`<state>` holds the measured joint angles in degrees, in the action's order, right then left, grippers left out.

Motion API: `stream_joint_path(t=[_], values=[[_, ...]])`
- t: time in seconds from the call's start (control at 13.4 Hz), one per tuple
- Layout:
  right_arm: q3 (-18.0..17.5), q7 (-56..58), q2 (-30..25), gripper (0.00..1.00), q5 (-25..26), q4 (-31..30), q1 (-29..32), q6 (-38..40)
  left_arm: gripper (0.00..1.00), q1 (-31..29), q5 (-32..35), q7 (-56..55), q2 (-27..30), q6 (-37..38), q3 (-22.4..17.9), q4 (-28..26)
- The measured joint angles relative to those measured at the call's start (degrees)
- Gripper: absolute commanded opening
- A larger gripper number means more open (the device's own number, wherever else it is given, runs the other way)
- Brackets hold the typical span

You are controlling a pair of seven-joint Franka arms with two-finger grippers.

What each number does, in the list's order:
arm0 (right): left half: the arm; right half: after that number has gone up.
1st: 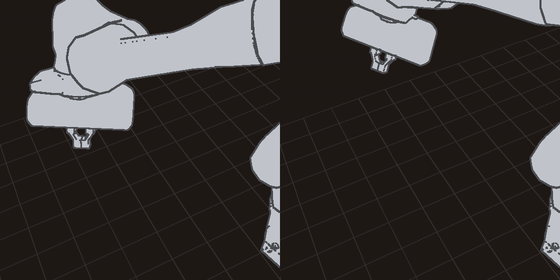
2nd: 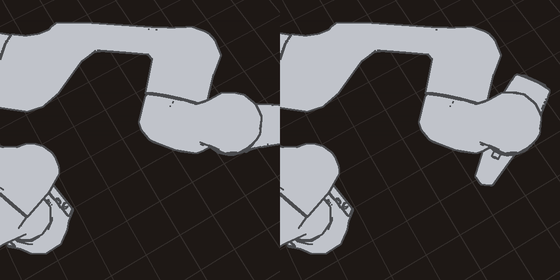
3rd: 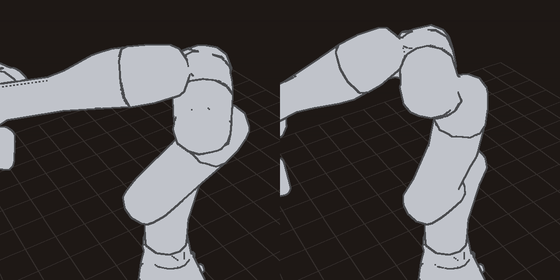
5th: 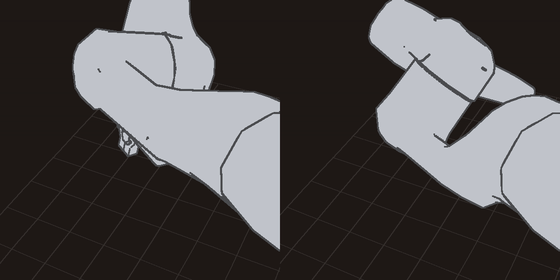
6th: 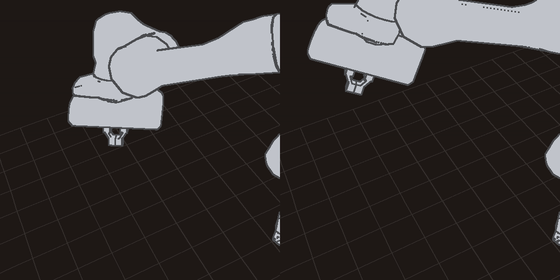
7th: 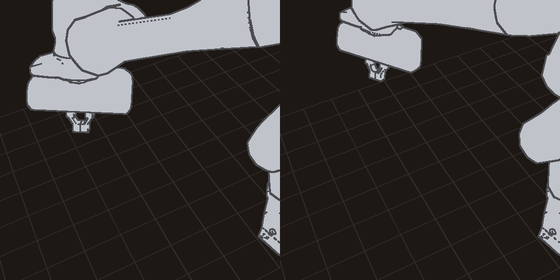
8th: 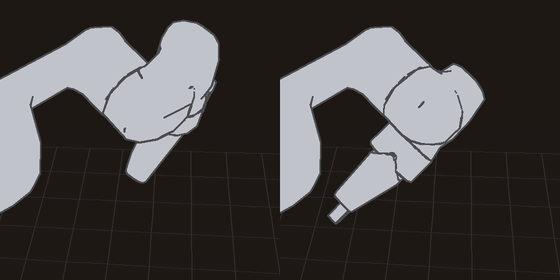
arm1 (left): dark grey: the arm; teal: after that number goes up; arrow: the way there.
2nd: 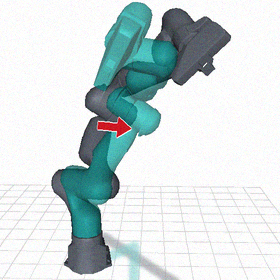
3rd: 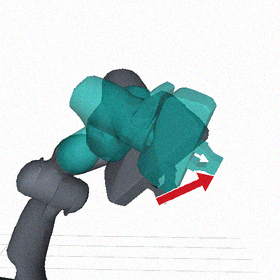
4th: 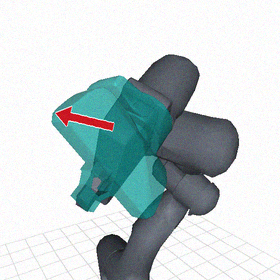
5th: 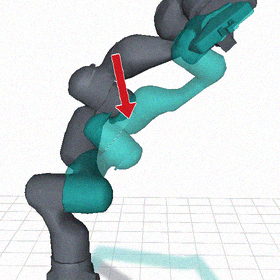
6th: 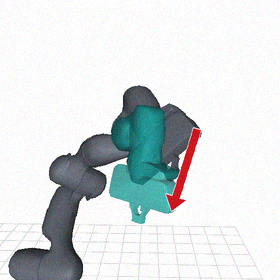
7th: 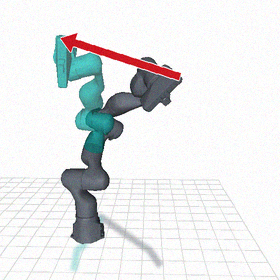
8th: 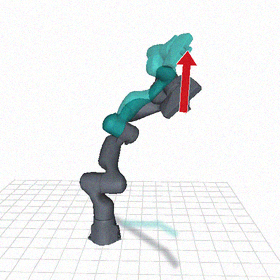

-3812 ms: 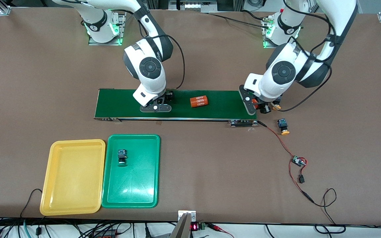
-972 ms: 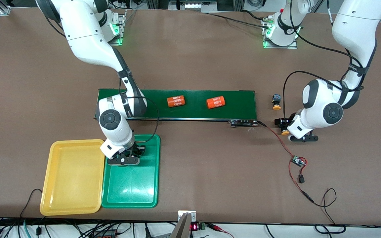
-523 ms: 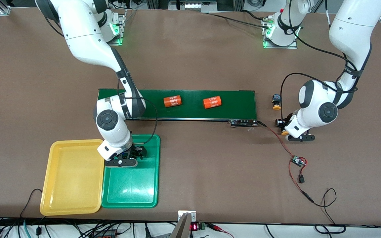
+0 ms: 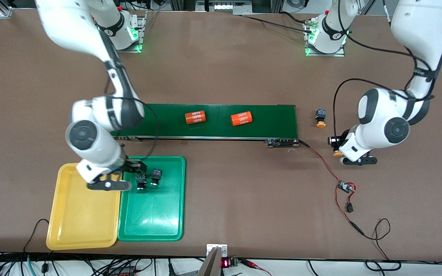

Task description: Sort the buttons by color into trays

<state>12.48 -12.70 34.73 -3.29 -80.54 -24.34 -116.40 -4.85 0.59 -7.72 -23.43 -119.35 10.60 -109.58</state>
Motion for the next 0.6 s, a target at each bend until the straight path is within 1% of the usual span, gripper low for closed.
stream_joint_path(t=[0.07,0.22,0.45,0.6], values=[[0.0,1.3,-2.7,1.00,0.0,-0.5,1.3,3.3,0.29,0.1,0.0,-0.4,1.3,2.3,1.6,0.2],[-1.2,3.9,-8.7,1.00,0.0,-4.1,4.7,6.8,0.29,0.5,0.0,-4.4,2.5,4.4,6.7,0.2],[-5.9,5.3,-17.9,1.00,0.0,-12.3,10.7,7.6,0.29,1.3,-0.1,-12.6,2.6,4.5,15.2,-0.1],[-10.2,5.3,-23.1,1.00,0.0,-16.9,15.3,7.9,0.29,2.2,-0.1,-17.4,2.5,4.4,19.0,-0.6]])
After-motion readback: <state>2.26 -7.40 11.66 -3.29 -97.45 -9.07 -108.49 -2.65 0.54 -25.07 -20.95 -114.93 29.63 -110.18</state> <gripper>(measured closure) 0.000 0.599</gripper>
